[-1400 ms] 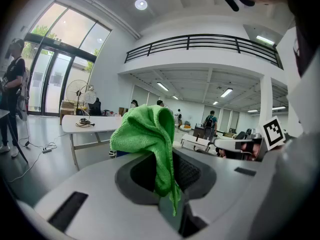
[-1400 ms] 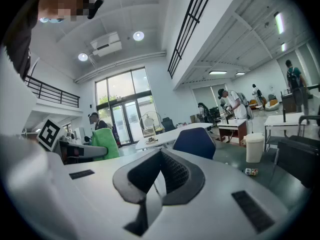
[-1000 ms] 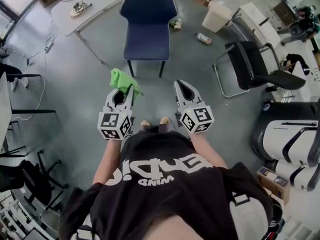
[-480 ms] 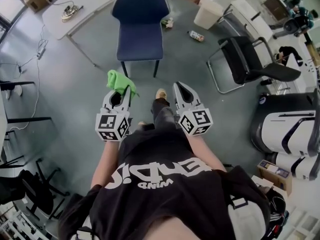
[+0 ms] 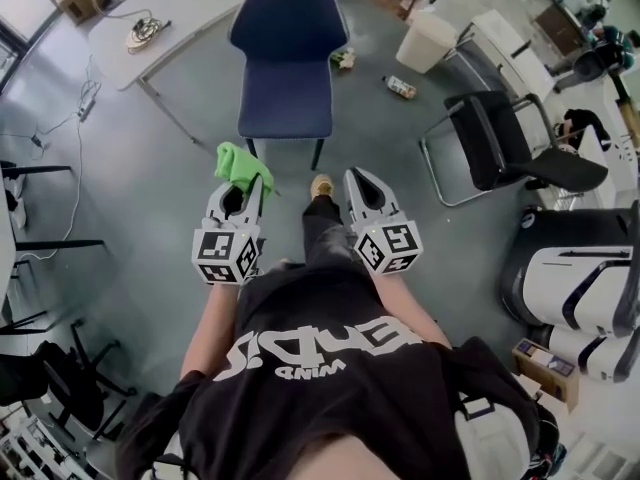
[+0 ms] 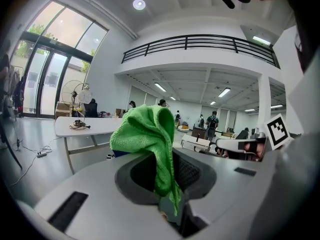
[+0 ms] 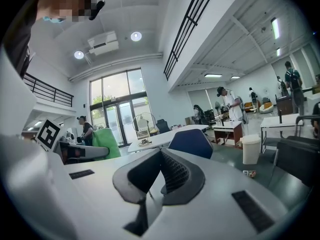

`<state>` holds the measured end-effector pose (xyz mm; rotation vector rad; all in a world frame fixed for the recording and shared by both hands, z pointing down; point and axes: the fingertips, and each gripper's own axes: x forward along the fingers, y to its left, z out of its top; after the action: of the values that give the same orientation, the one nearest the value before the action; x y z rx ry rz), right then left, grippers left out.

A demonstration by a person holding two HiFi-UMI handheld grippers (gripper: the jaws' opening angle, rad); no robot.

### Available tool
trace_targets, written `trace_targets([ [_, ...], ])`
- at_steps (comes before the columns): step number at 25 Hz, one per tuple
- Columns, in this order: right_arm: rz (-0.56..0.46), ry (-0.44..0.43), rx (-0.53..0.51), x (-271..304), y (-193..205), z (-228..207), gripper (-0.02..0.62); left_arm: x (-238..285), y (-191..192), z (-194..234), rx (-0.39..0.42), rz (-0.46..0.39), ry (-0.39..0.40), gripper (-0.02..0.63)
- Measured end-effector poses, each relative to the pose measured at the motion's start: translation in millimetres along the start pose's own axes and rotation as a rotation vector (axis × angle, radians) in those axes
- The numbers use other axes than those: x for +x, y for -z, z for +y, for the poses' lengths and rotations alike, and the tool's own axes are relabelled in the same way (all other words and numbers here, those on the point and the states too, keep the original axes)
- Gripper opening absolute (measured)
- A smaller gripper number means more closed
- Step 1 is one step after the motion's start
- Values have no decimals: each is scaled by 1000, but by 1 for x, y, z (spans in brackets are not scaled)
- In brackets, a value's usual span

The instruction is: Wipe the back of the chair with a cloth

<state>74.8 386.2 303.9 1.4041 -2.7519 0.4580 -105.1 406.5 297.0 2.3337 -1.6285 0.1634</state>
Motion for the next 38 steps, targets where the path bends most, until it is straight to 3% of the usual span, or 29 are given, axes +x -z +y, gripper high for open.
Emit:
trace_targets([
  [16,6,-18,37,130,-44,-92,-3,136,-50,54,-3,16,-40,63],
  [28,-10,-92,36,233,-102,-169,-3,235,-103,87,-20,9,-128,63],
  [38,6,-134,52,291,-122,-217,-3,296,-131,110,-41,-21,-191,64],
])
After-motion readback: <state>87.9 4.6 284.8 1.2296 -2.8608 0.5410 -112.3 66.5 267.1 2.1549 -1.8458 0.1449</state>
